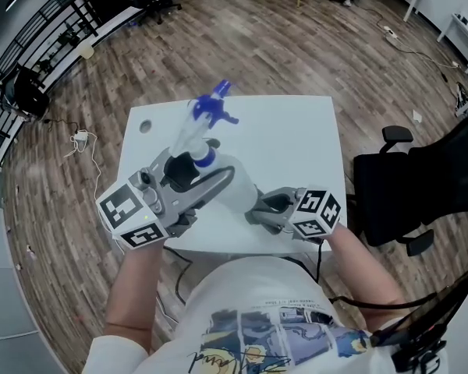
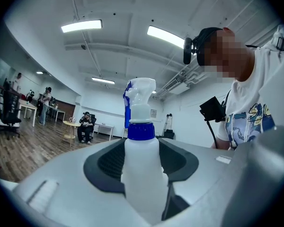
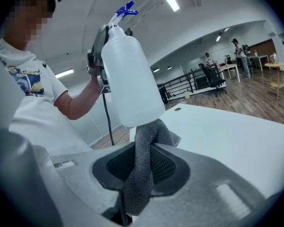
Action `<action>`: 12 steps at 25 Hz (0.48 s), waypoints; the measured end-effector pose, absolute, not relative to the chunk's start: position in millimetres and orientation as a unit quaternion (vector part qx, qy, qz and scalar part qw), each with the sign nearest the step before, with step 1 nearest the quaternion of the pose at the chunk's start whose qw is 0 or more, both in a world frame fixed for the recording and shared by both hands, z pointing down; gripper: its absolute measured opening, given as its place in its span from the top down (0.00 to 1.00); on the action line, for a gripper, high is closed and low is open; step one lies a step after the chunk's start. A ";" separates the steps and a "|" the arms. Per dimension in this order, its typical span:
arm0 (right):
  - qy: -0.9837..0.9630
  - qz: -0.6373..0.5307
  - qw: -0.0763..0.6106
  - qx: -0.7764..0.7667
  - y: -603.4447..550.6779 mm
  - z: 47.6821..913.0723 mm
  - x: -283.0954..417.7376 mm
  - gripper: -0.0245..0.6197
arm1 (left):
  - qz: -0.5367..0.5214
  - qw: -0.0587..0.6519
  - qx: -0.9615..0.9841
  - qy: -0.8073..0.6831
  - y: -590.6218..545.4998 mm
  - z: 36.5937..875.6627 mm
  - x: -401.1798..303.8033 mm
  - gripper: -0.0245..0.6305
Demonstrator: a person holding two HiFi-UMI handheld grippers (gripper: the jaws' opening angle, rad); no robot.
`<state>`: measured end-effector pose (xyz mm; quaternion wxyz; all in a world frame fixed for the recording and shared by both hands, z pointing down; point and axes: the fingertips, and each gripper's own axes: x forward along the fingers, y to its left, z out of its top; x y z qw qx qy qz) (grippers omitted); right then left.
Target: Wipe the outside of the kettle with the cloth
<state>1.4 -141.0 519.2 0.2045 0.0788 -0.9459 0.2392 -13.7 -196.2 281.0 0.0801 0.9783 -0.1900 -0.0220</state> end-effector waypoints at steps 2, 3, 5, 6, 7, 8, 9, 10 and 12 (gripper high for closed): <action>-0.945 0.240 0.207 0.081 -135.9 520.6 5.2 0.84 | -0.021 0.080 0.977 -0.197 -199.5 285.5 -15.3 0.64; -0.944 0.242 0.208 0.082 -133.0 521.7 7.5 0.84 | -0.020 0.080 0.976 -0.199 -201.0 287.8 -16.1 0.64; -0.943 0.246 0.209 0.084 -126.7 524.3 11.7 0.84 | -0.016 0.078 0.976 -0.203 -203.9 293.1 -17.9 0.64; -0.942 0.249 0.209 0.085 -123.5 525.2 13.4 0.84 | -0.013 0.076 0.976 -0.206 -205.7 295.9 -19.1 0.64; -0.941 0.253 0.207 0.088 -120.7 525.5 15.2 0.84 | -0.011 0.074 0.975 -0.208 -207.8 298.9 -20.3 0.64; -0.940 0.255 0.204 0.094 -118.9 525.2 17.5 0.84 | -0.010 0.073 0.975 -0.211 -210.4 302.1 -21.8 0.64; -0.940 0.256 0.202 0.104 -118.0 524.6 20.6 0.84 | -0.008 0.072 0.974 -0.215 -213.3 305.8 -23.3 0.64; -0.939 0.256 0.199 0.116 -117.9 524.0 24.5 0.84 | -0.005 0.072 0.973 -0.219 -216.8 310.3 -25.0 0.64; -0.935 0.256 0.198 0.144 -118.7 524.1 33.6 0.84 | 0.003 0.073 0.970 -0.230 -225.7 322.3 -28.6 0.64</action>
